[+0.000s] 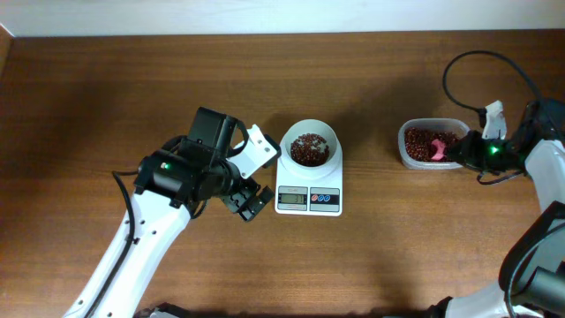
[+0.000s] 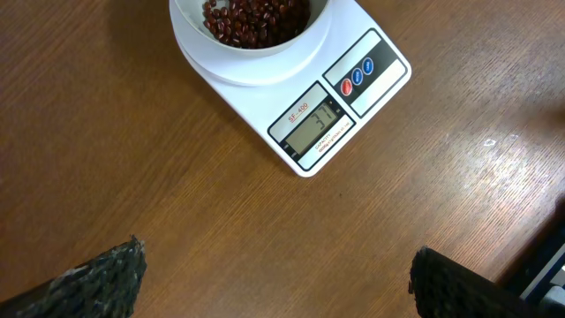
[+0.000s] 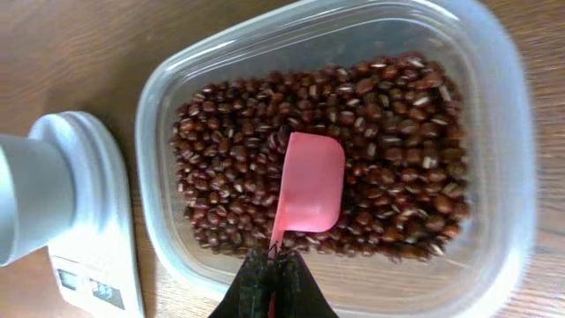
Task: Scoop and weigh 50g on scale
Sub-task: 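Dip the scoop into the red beans and scoop again, right gripper, then carry the filled scoop left over the bowl on the scale, then tilt the scoop to pour beans into the bowl, right gripper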
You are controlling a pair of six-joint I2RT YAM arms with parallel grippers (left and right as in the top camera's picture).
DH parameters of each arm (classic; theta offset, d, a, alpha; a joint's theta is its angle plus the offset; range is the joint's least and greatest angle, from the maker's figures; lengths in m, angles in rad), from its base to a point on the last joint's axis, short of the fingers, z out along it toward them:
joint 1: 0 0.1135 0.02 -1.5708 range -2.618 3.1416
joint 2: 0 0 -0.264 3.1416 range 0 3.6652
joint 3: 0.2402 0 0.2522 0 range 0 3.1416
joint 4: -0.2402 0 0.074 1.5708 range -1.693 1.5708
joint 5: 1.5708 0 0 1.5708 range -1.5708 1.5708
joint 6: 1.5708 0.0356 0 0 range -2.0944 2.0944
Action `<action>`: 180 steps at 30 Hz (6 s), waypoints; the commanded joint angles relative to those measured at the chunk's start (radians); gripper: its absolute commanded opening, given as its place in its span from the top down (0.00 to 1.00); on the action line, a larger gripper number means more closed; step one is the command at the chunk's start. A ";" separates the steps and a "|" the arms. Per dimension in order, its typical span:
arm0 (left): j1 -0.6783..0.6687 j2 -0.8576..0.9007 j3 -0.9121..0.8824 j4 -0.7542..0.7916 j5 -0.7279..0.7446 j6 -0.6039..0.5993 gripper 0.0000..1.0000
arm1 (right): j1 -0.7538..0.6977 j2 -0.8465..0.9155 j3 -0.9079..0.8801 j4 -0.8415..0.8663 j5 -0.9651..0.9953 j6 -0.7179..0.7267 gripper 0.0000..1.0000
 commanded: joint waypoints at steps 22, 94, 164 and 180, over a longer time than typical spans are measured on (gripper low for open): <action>-0.004 -0.019 -0.005 0.001 0.014 -0.009 0.01 | -0.127 0.011 -0.001 0.001 -0.289 0.247 0.96; -0.004 -0.019 -0.005 0.001 0.014 -0.009 0.01 | 0.385 0.009 -0.002 0.051 -0.605 0.191 0.96; -0.004 -0.019 -0.005 0.001 0.014 -0.009 0.01 | 0.613 0.010 -0.003 0.228 -0.229 -0.595 0.96; -0.004 -0.019 -0.005 0.001 0.014 -0.009 0.01 | 0.613 0.006 -0.001 0.226 -0.256 -0.591 0.96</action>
